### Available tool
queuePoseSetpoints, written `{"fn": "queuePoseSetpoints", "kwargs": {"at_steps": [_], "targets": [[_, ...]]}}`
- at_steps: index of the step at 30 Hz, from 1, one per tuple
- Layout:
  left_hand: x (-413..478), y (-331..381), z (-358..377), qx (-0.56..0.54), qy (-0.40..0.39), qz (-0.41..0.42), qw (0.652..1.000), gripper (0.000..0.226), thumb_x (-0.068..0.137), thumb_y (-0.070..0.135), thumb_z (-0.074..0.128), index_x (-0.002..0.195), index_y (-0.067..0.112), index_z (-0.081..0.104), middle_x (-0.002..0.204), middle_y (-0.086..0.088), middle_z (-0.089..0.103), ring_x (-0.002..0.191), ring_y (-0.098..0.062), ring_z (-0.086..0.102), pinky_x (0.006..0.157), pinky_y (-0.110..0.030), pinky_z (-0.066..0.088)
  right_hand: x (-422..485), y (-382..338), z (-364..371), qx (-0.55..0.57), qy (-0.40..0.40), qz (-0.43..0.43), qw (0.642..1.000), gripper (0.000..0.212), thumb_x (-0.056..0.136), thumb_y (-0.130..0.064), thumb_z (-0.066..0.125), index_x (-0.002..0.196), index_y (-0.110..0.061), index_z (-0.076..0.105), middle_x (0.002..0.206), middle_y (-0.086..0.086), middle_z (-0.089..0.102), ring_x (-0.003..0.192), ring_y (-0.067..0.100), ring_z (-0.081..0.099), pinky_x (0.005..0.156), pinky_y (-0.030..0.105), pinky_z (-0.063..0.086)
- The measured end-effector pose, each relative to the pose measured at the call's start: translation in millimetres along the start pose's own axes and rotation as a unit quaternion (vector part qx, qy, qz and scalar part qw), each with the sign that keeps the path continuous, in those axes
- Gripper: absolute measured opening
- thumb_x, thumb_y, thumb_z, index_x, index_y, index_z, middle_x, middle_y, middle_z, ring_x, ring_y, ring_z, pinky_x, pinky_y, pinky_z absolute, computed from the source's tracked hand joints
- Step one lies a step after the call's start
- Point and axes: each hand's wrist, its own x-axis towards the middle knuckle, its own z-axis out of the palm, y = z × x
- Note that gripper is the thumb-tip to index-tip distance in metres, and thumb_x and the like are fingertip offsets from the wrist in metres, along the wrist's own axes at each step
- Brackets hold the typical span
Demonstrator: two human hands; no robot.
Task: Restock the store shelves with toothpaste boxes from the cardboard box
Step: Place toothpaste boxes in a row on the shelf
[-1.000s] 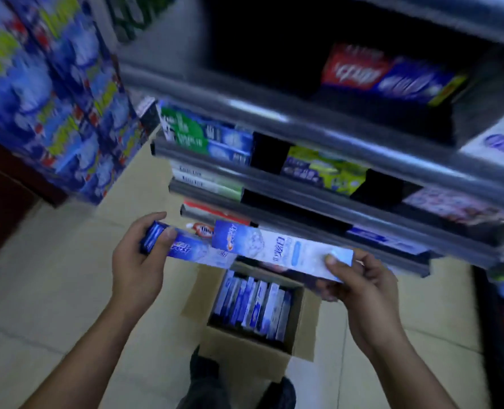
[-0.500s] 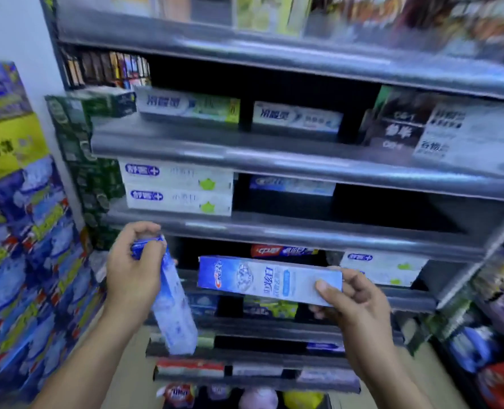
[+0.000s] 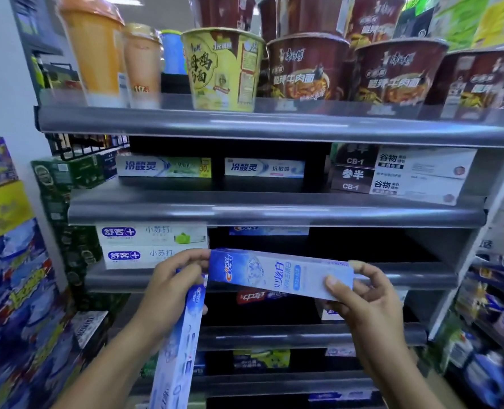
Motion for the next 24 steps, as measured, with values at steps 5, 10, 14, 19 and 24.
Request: {"fn": "queuePoseSetpoints", "kwargs": {"at_steps": [5, 10, 14, 19, 24], "targets": [[10, -3, 28, 0.001, 0.015, -0.011, 1.0, 0.041, 0.072, 0.021, 0.052, 0.099, 0.033, 0.08, 0.098, -0.003, 0.074, 0.069, -0.028, 0.055, 0.05, -0.036, 0.054, 28, 3, 0, -0.028, 0.002, -0.029, 0.999, 0.041, 0.074, -0.015, 0.083, 0.107, -0.009, 0.06, 0.095, 0.007, 0.078, 0.084, 0.021, 0.077, 0.063, 0.024, 0.059], [22, -8, 48, 0.001, 0.035, -0.021, 0.999, 0.038, 0.071, 0.023, 0.054, 0.096, 0.036, 0.08, 0.091, -0.002, 0.07, 0.068, -0.028, 0.054, 0.051, -0.035, 0.054, 68, 11, -12, -0.216, 0.02, -0.074, 0.973, 0.033, 0.079, -0.028, 0.088, 0.105, -0.024, 0.07, 0.099, -0.005, 0.073, 0.093, 0.016, 0.069, 0.079, 0.034, 0.058], [38, -11, 58, 0.019, 0.053, -0.048, 0.997, 0.038, 0.067, 0.024, 0.055, 0.095, 0.032, 0.079, 0.087, -0.003, 0.071, 0.067, -0.024, 0.058, 0.051, -0.035, 0.055, 97, 19, -17, -0.334, 0.018, -0.086, 0.939, 0.045, 0.079, -0.045, 0.084, 0.117, -0.026, 0.068, 0.107, 0.001, 0.069, 0.098, 0.016, 0.066, 0.084, 0.037, 0.056], [58, -15, 61, 0.032, 0.084, -0.075, 0.993, 0.035, 0.064, 0.025, 0.06, 0.097, 0.016, 0.069, 0.079, -0.008, 0.061, 0.061, -0.021, 0.056, 0.056, -0.034, 0.053, 123, 29, -11, -0.418, 0.01, -0.101, 0.903, 0.046, 0.08, -0.049, 0.081, 0.118, -0.024, 0.07, 0.103, 0.008, 0.064, 0.108, 0.032, 0.059, 0.082, 0.035, 0.049], [63, -21, 61, 0.065, 0.099, -0.076, 0.99, 0.011, 0.054, 0.033, 0.065, 0.064, 0.027, 0.066, 0.071, 0.0, 0.057, 0.065, -0.023, 0.054, 0.054, -0.033, 0.054, 128, 35, -11, -0.509, -0.038, -0.108, 0.853, 0.044, 0.086, -0.047, 0.073, 0.125, -0.026, 0.07, 0.108, 0.013, 0.073, 0.107, 0.035, 0.065, 0.092, 0.041, 0.053]]}}
